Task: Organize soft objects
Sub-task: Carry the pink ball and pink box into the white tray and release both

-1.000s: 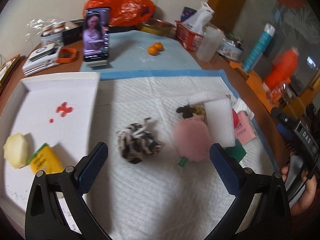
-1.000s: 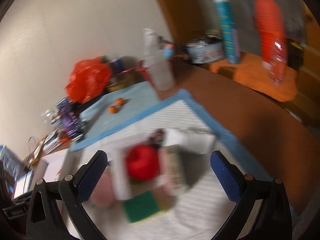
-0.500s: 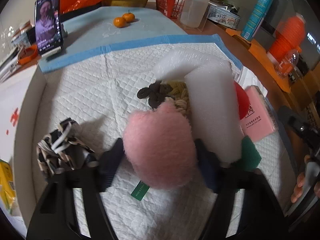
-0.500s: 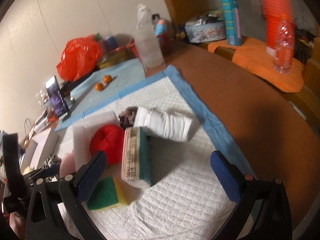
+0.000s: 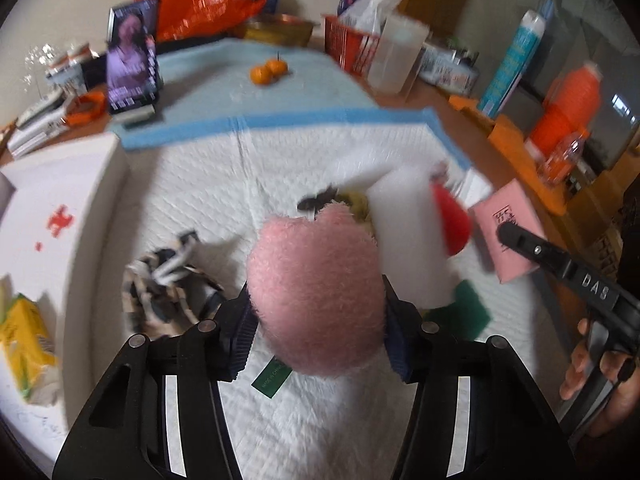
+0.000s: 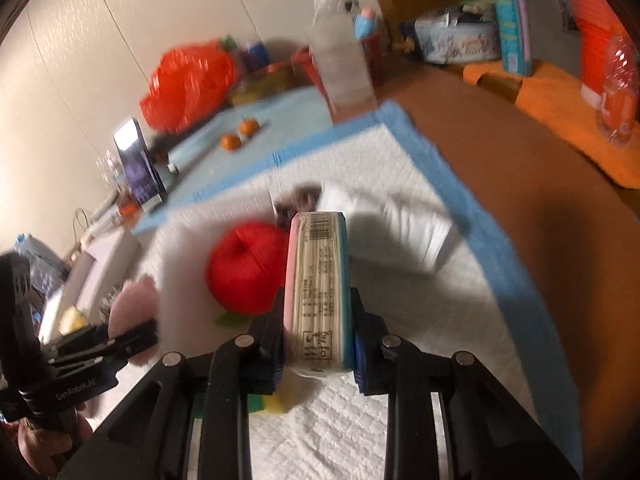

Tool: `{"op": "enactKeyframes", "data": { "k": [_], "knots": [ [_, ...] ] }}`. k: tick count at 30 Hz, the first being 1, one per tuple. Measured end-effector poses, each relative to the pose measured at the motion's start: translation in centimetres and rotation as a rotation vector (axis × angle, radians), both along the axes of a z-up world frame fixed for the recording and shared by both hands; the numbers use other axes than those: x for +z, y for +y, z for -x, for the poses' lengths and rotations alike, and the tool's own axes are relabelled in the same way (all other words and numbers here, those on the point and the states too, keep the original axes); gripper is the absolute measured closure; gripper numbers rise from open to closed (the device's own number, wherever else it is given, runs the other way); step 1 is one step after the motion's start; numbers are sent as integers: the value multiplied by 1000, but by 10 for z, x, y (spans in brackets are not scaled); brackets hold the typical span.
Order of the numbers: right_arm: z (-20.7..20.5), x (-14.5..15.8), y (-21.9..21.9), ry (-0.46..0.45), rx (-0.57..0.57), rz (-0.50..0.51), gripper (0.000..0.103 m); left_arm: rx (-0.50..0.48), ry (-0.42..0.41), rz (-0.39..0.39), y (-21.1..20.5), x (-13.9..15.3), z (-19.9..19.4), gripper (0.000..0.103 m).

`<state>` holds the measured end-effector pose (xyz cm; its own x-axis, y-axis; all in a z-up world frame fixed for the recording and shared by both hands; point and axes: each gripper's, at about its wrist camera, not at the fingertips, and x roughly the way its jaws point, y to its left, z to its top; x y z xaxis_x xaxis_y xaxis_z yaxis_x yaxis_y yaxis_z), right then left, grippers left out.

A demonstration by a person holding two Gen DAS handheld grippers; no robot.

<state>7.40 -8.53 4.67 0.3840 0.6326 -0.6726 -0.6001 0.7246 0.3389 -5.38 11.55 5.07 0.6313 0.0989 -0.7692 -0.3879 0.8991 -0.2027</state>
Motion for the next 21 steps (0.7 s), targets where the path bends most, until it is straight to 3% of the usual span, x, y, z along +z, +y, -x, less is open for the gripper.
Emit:
{"op": "enactKeyframes", "data": {
  "k": [8, 15, 18, 21],
  "knots": [
    [27, 73, -14, -123, 4, -184, 77, 48, -157, -28, 11, 65, 47, 48],
    [61, 131, -4, -232, 68, -313, 77, 167, -267, -70, 45, 113, 109, 48],
    [73, 139, 4, -264, 89, -321, 77, 221, -286, -80, 58, 118, 132, 48],
    [81, 133, 15, -238, 117, -322, 77, 257, -290, -66, 70, 118, 150, 48]
  ]
}}
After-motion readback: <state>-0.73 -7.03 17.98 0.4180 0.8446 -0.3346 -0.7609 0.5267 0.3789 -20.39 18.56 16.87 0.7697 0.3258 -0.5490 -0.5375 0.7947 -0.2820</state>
